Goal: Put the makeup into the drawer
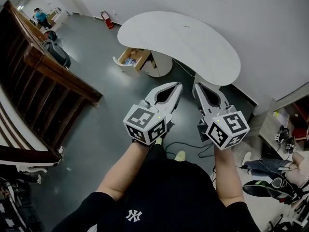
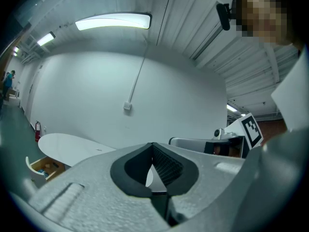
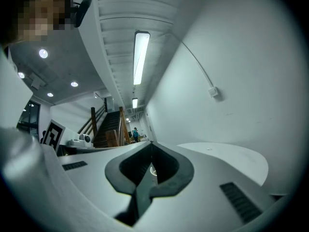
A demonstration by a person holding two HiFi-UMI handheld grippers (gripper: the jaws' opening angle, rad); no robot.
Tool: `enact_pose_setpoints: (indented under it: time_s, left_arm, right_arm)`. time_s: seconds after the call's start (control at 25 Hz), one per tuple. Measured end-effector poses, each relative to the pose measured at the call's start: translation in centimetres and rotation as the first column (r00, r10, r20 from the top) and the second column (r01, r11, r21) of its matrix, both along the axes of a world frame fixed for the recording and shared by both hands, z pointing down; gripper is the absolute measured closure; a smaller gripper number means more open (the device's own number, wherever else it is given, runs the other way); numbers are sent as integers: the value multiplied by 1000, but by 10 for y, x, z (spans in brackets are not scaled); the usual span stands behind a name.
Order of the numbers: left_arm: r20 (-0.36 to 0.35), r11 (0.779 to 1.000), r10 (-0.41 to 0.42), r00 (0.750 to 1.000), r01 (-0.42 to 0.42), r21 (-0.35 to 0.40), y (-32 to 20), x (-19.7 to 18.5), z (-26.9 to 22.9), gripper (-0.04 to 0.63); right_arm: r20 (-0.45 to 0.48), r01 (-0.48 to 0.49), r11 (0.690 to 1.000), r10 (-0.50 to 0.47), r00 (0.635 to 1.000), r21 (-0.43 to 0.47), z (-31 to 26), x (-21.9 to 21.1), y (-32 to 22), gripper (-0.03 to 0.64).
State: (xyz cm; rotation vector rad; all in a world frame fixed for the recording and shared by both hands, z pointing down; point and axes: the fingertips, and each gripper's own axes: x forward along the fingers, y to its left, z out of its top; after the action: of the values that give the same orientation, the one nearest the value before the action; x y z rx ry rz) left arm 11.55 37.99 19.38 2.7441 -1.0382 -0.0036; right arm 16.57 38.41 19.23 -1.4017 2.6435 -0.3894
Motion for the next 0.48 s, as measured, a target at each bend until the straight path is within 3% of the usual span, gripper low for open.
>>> enact_pose_setpoints:
  time_s: [0.48]
  left_arm:
    - [3, 999, 48, 999, -48, 3, -51, 10, 10, 586]
  right_arm:
    - [-11, -38, 999, 38, 999, -25, 14, 3, -52, 601]
